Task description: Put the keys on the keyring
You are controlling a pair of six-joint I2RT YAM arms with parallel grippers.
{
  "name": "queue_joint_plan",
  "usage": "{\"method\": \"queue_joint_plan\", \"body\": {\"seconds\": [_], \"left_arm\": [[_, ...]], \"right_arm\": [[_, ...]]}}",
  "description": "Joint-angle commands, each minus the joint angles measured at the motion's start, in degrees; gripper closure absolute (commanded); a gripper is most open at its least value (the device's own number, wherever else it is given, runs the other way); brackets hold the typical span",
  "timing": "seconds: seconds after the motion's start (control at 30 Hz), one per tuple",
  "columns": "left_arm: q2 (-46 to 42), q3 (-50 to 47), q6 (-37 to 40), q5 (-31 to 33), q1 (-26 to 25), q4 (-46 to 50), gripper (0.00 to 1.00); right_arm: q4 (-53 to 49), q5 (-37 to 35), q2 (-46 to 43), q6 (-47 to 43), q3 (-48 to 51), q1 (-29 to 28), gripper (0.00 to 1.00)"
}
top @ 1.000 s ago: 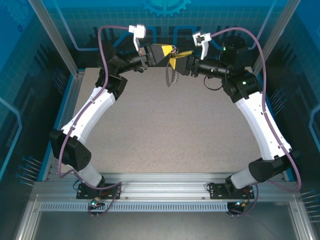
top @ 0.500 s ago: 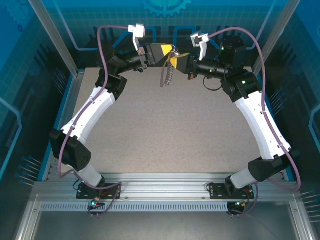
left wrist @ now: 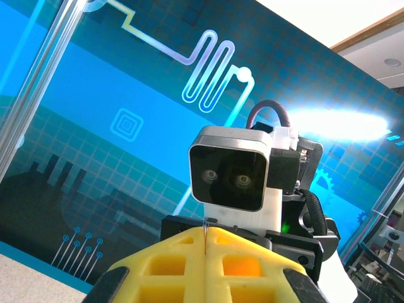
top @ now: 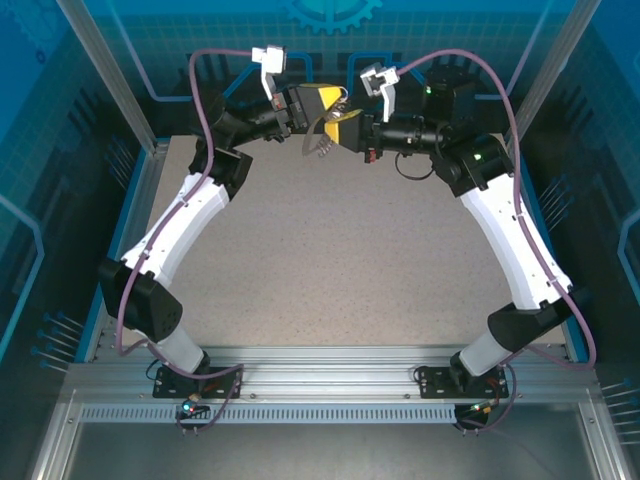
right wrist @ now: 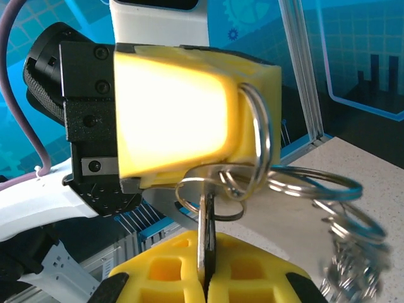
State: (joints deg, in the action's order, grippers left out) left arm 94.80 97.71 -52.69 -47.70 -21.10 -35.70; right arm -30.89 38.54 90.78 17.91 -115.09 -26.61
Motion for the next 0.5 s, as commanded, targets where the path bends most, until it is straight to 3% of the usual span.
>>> {"method": "queue_joint_plan", "body": {"seconds": [0.0,0.13,0.33,0.47], "left_arm": [[-1.20,0.46,-0.93,0.51,0.10,-2.63,1.00],[-1.19,0.29,-1.33,0.49,0.25,-3.25,1.00],[-0.95,0.46,-2.70,0.07,0.27,-4.48,1.00],[-0.54,0.63,-3.73,-0.29,0.29,-5.31,1.00]], "right_arm": [[-2.29,3.90,0.26,0.07,-0.60,-0.14,0.93],[5.55,6.02,-3.76,6.42,5.08,4.68,0.69],[14.92,8.54,-9.06,14.24,10.68,12.52,0.64],[18.94,6.68,-9.53,17.47,11.20,14.13,0.65]]}}
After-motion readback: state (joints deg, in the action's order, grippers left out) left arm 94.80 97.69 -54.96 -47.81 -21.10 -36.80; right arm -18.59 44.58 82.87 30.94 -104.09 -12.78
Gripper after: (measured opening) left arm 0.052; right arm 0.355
